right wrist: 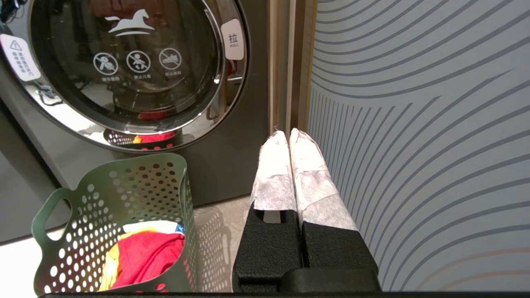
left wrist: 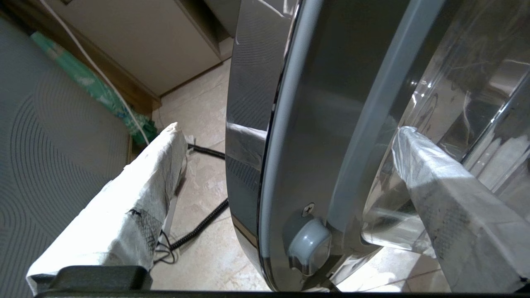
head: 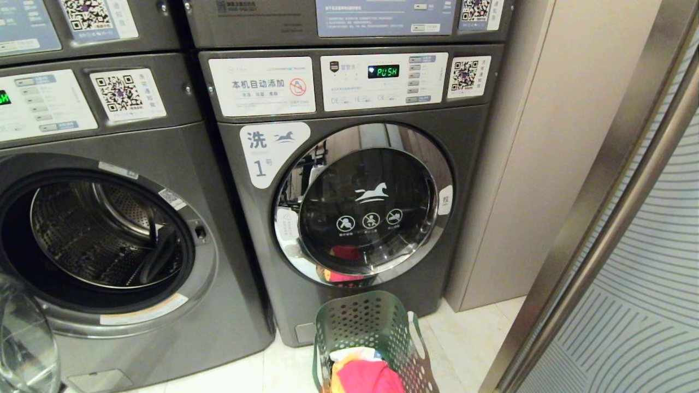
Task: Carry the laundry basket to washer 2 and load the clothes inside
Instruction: Open the lid of the washing machine
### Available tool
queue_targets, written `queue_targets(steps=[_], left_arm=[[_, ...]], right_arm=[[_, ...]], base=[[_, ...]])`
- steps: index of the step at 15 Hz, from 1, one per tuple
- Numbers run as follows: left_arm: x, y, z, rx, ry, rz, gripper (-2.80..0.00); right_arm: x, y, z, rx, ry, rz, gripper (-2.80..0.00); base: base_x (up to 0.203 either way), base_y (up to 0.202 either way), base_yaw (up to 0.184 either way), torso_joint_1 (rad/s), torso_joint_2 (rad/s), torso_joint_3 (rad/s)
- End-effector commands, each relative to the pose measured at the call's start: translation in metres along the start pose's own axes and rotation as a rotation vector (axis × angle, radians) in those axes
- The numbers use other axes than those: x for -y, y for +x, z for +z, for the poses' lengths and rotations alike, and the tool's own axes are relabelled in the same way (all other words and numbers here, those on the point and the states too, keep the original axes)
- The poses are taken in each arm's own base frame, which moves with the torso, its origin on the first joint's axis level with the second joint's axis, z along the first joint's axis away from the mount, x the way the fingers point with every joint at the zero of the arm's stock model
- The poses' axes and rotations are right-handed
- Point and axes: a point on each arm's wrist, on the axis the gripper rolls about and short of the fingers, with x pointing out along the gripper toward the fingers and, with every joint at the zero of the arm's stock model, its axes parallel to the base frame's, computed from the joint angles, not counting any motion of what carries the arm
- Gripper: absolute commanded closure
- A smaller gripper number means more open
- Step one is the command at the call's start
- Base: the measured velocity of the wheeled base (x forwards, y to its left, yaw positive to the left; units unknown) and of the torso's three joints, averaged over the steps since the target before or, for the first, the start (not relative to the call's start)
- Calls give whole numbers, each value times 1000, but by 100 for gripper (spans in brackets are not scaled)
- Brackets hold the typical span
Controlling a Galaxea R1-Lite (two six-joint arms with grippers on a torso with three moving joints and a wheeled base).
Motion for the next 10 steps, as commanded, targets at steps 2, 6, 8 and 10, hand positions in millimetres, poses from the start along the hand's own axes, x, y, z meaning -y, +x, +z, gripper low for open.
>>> queue_targets(steps=[2,6,8,10], left_arm=[[-1,26,7,-44,-20,81,-280],[-12,69,17,-74,-86,205,0],[-25,100,22,-78,-130,259,0],[-38,129,30,-68,-160,298,0]], right_arm=[[0,2,-9,-34,0,-1,0],[0,2,-9,-34,0,-1,0],[0,2,-9,-34,0,-1,0],[0,2,-9,-34,0,-1,0]], base=[[0,0,0,0,0,0],[0,0,0,0,0,0],[0,0,0,0,0,0],[0,0,0,0,0,0]])
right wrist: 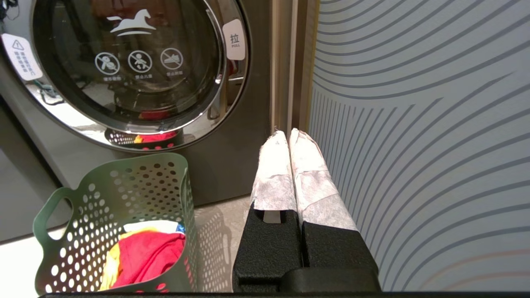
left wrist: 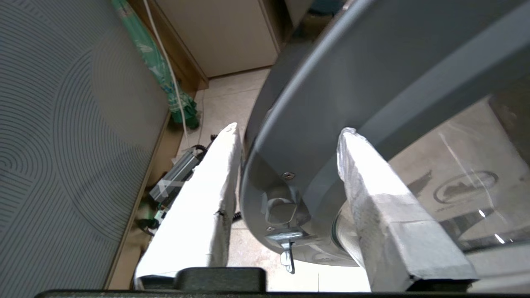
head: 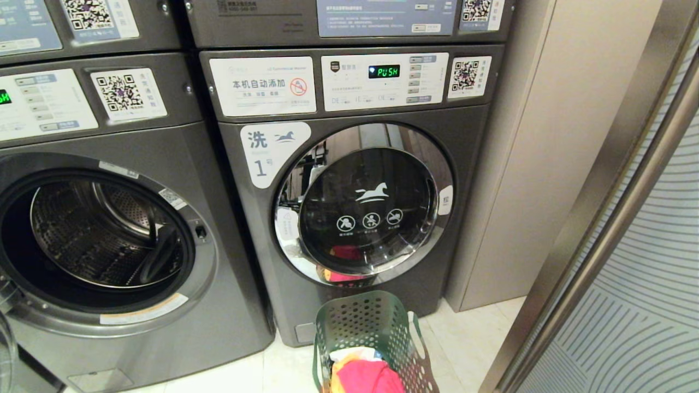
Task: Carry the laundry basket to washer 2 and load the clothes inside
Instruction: Open the lid of the washing machine
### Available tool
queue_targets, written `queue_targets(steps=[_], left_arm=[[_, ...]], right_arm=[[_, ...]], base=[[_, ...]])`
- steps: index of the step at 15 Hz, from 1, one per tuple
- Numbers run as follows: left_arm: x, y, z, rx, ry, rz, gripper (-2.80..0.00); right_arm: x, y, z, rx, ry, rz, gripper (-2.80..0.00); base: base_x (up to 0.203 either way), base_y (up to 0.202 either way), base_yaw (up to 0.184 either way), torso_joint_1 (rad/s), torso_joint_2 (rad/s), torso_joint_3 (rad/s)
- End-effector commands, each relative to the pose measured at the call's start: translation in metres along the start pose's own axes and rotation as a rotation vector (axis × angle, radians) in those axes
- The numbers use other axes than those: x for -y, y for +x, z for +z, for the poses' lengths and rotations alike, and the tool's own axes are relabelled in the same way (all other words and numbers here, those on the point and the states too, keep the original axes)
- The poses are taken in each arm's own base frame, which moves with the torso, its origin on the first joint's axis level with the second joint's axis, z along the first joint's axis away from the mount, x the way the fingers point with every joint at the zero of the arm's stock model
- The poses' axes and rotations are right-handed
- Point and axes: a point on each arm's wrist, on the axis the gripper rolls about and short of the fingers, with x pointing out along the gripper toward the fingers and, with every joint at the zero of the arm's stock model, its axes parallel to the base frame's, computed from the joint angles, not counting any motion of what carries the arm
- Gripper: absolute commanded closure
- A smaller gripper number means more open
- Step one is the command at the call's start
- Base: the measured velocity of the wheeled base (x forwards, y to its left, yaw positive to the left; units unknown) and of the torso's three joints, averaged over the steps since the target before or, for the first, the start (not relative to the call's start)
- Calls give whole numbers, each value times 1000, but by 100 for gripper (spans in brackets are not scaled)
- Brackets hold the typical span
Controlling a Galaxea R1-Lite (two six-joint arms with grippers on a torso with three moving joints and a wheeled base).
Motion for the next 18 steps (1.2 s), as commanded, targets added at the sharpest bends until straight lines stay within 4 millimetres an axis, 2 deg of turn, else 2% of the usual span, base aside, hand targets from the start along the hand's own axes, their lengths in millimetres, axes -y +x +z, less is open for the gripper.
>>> queue_targets(steps=[1,6,7,8,10,11,14,16,18], left_arm=[[1,34,2,-22,-1,53,0],[-5,115,18,-8,-43,163,0],[-11,127,17,-8,-32,168,0],[-16,131,16,-5,-21,149,0],[-21,125,15,-8,-15,131,0],[-26,115,16,-6,-10,110,0],[-33,85,-8,-53,41,-22,0],[-31,85,-9,-19,33,-40,0],[-24,97,-13,12,70,-36,0]], right_arm=[[0,2,-9,-34,0,-1,0],[0,2,-9,-34,0,-1,0],[0,2,-9,-34,0,-1,0],[0,2,-9,-34,-2,-1,0],[0,2,-9,-34,-1,-1,0],[0,2,-9,-34,0,-1,0],[0,2,-9,-34,0,-1,0],[0,2,-9,-34,0,-1,0],[0,2,-9,-34,0,-1,0]], base=[[0,0,0,0,0,0],[0,0,0,0,0,0],[0,0,0,0,0,0],[0,0,0,0,0,0],[0,0,0,0,0,0],[0,0,0,0,0,0],[0,0,0,0,0,0],[0,0,0,0,0,0],[0,0,0,0,0,0]])
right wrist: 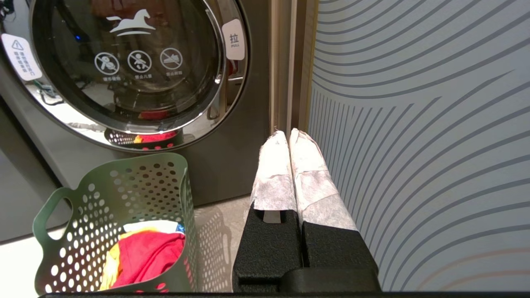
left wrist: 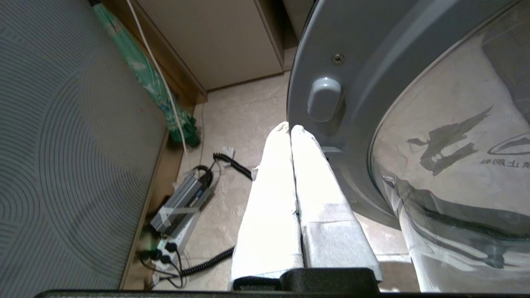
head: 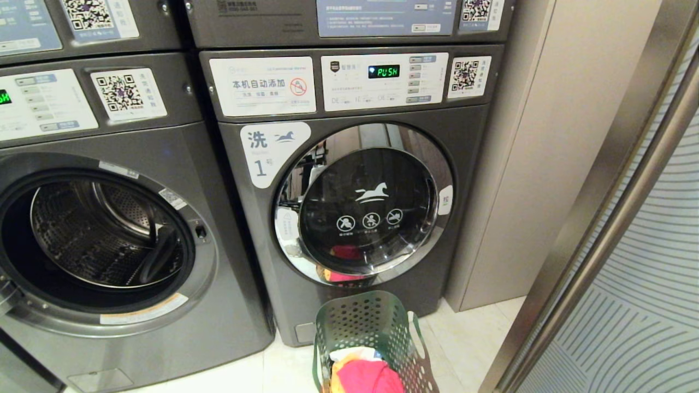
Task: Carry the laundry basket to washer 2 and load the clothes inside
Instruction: Open the lid of the washing machine
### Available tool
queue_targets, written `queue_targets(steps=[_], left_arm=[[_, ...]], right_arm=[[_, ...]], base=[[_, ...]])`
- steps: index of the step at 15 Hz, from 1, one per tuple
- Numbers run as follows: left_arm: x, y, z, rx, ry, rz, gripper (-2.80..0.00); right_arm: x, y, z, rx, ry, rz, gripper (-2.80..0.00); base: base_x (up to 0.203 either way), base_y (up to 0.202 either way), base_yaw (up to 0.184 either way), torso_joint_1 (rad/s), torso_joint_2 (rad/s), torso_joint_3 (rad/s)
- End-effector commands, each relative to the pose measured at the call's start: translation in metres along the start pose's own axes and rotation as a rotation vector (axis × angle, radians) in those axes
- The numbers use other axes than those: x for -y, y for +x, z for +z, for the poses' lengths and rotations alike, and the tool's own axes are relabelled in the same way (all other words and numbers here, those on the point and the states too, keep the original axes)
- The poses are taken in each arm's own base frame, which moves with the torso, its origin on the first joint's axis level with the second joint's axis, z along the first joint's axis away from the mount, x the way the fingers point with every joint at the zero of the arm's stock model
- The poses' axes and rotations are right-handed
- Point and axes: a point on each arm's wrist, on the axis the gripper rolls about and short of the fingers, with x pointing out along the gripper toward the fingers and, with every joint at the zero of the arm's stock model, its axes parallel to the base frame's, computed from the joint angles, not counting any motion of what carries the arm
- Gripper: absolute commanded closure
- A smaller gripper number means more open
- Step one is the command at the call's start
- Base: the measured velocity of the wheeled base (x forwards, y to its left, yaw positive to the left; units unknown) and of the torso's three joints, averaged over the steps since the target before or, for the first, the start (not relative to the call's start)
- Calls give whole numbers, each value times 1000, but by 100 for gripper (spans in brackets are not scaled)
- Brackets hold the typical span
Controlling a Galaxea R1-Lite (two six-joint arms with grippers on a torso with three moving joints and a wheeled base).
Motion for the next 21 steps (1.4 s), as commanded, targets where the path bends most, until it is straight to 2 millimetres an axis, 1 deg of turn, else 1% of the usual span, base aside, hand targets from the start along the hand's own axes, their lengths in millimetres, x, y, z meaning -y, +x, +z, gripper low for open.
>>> queue_targets(steps=[1,2,3,4,5,7,9,10,11,12,13,14,15,16,17,18,19,21], left_arm=[[6,8,-6,2,34,0,0],[6,8,-7,5,46,-7,0],[3,1,-3,19,45,-22,0],[-3,-11,2,41,46,-45,0],[-10,-28,5,63,57,-85,0],[-23,-76,7,144,83,-224,0],[-28,-130,6,259,106,-417,0],[-22,-155,8,318,125,-541,0],[-14,-174,8,361,141,-651,0],[-11,-193,10,411,138,-740,0],[-13,-211,11,458,126,-810,0],[-11,-228,6,483,130,-895,0],[-9,-246,-5,501,146,-991,0],[-9,-264,-19,519,169,-1084,0],[-11,-279,-36,535,193,-1162,0],[-18,-293,-57,558,218,-1238,0],[-30,-301,-75,589,220,-1285,0],[-55,-304,-105,604,210,-1323,0]], right_arm=[[0,2,-9,-34,0,-1,0],[0,2,-9,-34,0,-1,0],[0,2,-9,-34,-1,-1,0],[0,2,-9,-34,0,-1,0],[0,2,-9,-34,0,-1,0],[0,2,-9,-34,0,-1,0],[0,2,-9,-34,0,-1,0],[0,2,-9,-34,0,-1,0],[0,2,-9,-34,0,-1,0],[0,2,-9,-34,0,-1,0],[0,2,-9,-34,0,-1,0],[0,2,-9,-34,0,-1,0],[0,2,-9,-34,0,-1,0],[0,2,-9,-34,0,-1,0],[0,2,-9,-34,0,-1,0],[0,2,-9,-34,0,-1,0],[0,2,-9,-34,0,-1,0],[0,2,-9,-34,0,-1,0]], base=[[0,0,0,0,0,0],[0,0,0,0,0,0],[0,0,0,0,0,0],[0,0,0,0,0,0],[0,0,0,0,0,0],[0,0,0,0,0,0],[0,0,0,0,0,0],[0,0,0,0,0,0],[0,0,0,0,0,0],[0,0,0,0,0,0],[0,0,0,0,0,0],[0,0,0,0,0,0],[0,0,0,0,0,0],[0,0,0,0,0,0],[0,0,0,0,0,0],[0,0,0,0,0,0],[0,0,0,0,0,0],[0,0,0,0,0,0]])
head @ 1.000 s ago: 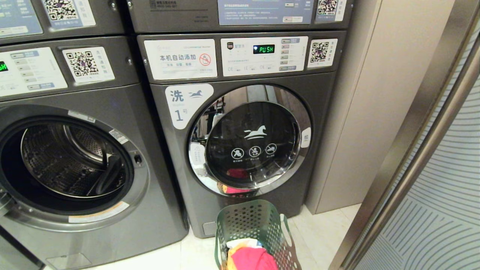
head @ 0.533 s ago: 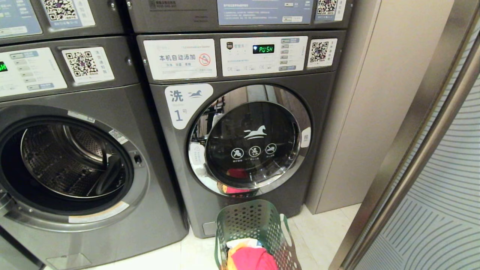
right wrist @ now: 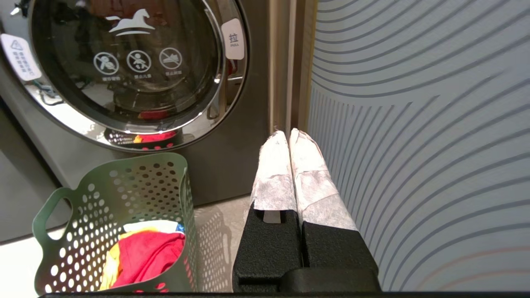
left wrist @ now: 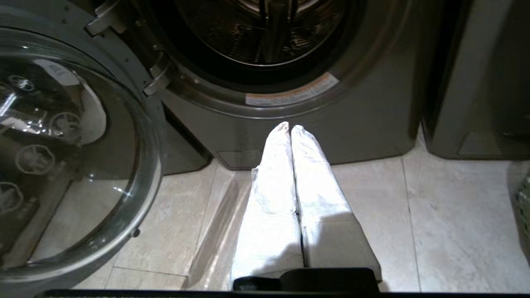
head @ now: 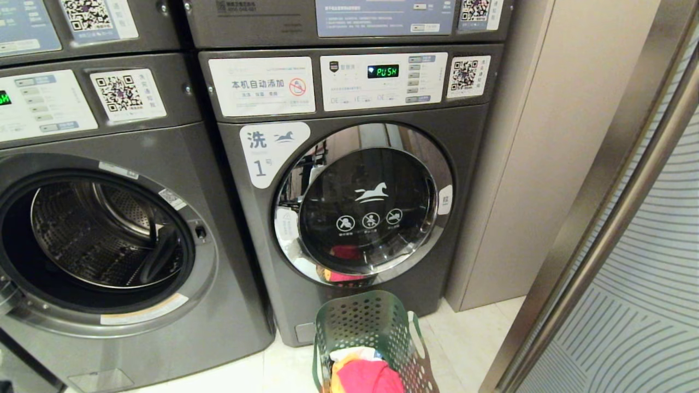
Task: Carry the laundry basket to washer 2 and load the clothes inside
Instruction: Open the lid of the washing machine
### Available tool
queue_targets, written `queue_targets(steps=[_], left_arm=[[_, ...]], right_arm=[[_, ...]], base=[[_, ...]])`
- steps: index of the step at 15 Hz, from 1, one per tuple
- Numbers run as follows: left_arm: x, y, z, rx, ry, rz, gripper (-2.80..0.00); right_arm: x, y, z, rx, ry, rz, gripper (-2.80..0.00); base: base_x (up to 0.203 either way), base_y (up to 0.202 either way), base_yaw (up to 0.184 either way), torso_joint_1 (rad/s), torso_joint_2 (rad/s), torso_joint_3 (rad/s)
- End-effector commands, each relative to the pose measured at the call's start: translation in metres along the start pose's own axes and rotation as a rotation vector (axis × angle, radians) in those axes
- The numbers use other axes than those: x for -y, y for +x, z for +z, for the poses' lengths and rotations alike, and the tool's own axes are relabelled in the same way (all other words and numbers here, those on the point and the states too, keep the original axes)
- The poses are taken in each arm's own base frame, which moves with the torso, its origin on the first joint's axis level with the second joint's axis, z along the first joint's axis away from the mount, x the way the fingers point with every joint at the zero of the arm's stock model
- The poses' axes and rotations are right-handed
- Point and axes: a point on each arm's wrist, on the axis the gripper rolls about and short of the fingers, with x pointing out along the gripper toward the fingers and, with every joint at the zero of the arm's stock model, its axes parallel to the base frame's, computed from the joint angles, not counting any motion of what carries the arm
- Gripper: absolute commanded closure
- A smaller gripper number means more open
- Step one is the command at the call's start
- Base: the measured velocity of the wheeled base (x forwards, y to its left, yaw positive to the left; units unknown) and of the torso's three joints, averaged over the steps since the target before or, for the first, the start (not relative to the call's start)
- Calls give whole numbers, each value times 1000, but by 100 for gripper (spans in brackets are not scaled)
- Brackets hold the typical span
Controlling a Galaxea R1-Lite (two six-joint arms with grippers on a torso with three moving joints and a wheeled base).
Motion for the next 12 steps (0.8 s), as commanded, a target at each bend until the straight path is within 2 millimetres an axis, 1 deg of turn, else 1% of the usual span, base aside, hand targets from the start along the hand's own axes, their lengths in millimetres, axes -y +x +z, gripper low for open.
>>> queue_targets(steps=[1,3,4,5,6,7,9,10,12], left_arm=[[3,-34,-20,112,-11,-15,0],[6,-50,-41,110,-25,-34,0],[7,-55,-50,102,-20,-83,0],[10,-57,-56,106,-9,-181,0],[14,-57,-58,136,-4,-291,0],[16,-57,-60,151,-10,-364,0],[18,-56,-64,97,-94,-392,0],[19,-56,-68,61,-103,-412,0],[20,-54,-67,14,-96,-433,0]], right_arm=[[0,2,-9,-34,0,0,0],[0,2,-9,-34,0,0,0],[0,2,-9,-34,0,0,0],[0,2,-9,-34,0,0,0],[0,2,-9,-34,0,0,0],[0,2,-9,-34,0,0,0],[0,2,-9,-34,-1,0,0],[0,2,-9,-34,0,0,0],[0,2,-9,-34,0,0,0]], base=[[0,0,0,0,0,0],[0,0,0,0,0,0],[0,0,0,0,0,0],[0,0,0,0,0,0],[0,0,0,0,0,0],[0,0,0,0,0,0],[0,0,0,0,0,0],[0,0,0,0,0,0],[0,0,0,0,0,0]])
